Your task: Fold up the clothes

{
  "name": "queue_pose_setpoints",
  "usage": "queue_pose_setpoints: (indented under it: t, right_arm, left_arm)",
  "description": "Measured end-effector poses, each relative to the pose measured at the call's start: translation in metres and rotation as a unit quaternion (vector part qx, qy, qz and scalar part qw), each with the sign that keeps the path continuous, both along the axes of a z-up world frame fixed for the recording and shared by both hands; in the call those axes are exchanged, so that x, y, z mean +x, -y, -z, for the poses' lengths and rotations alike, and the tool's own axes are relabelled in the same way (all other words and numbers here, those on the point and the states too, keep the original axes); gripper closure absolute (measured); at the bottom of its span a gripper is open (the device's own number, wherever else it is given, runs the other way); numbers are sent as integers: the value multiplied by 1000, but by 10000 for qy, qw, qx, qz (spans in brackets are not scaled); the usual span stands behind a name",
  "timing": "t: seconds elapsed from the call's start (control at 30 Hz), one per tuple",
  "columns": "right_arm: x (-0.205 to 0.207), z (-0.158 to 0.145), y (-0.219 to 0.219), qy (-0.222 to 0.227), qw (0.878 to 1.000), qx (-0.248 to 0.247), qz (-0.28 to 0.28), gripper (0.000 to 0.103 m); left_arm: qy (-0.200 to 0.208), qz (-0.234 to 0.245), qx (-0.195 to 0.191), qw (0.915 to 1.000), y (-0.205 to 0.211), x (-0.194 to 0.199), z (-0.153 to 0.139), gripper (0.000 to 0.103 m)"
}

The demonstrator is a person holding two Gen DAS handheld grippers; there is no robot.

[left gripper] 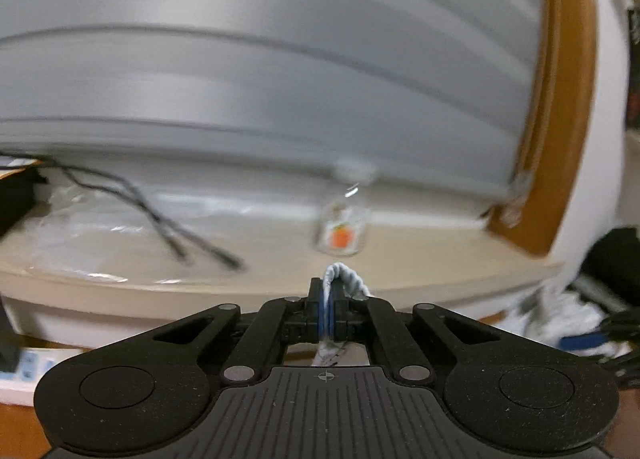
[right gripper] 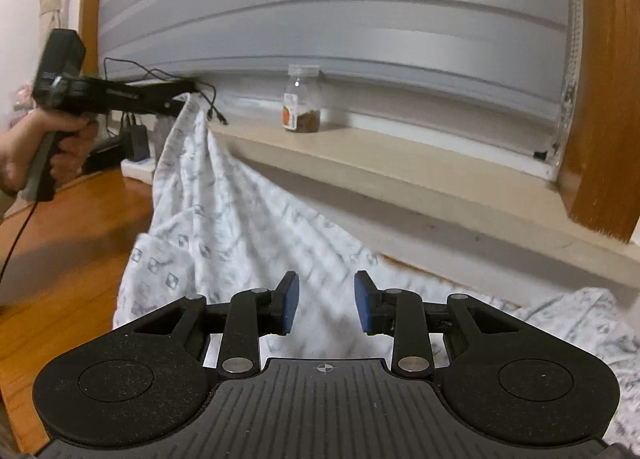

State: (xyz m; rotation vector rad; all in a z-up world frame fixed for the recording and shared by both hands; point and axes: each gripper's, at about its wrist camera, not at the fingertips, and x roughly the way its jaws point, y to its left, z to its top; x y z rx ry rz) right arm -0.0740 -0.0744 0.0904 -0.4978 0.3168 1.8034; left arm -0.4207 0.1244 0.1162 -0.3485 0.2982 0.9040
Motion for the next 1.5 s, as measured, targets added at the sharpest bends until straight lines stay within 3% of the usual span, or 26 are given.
queue_pose_setpoints:
  t: [0.13, 0.33, 0.4, 0.47, 0.6, 0.7, 0.77, 0.97, 1.03, 1.17, 1.43, 1.5]
  right_arm:
    - [5, 13, -4, 204, 9991, -212, 318, 71]
    - [72, 15, 4, 269, 9918, -286, 1220, 71]
    - [100, 13, 9, 297, 9869, -213, 1569, 70]
    - [127, 11, 11, 389, 9793, -130, 1982, 59]
    - [177, 12, 21, 419, 9647, -100, 2597, 59]
    - [197, 16, 34, 376, 9606, -139, 2750, 59]
    - [206, 20, 42, 376, 9589, -209, 2806, 59]
    - [222, 40, 59, 529, 9565, -674, 2788, 58]
    - [227, 47, 60, 577, 9546, -862, 2791, 57]
    - [239, 51, 61, 570, 9538, -1064, 2752, 56]
    - [250, 49, 62, 556, 9575, -1150, 2585, 52]
    - [252, 46, 66, 484, 9593, -1112, 2549, 58]
  left_arm:
    - [-85, 15, -290, 9995, -11, -6, 29, 100]
    - [58, 66, -538, 9985, -18, -8, 64, 100]
    - [18, 87, -555, 9984, -19, -5, 70, 100]
    - [40, 96, -594, 9982, -22, -3, 73, 100]
    - [-21, 6, -663, 9978, -24, -3, 74, 99]
    - [-194, -93, -581, 9981, -18, -6, 68, 73]
    - [-310, -169, -511, 9981, -12, -9, 63, 45]
    - [-438, -99, -355, 9984, 6, -3, 44, 36]
    - [-479, 224, -390, 9978, 15, 17, 36, 27]
    - [-562, 1117, -468, 9910, 43, 77, 31, 26]
    - [-981, 2548, -475, 9608, 92, 228, 34, 26]
    - [-1058, 2875, -629, 9498, 102, 256, 41, 29]
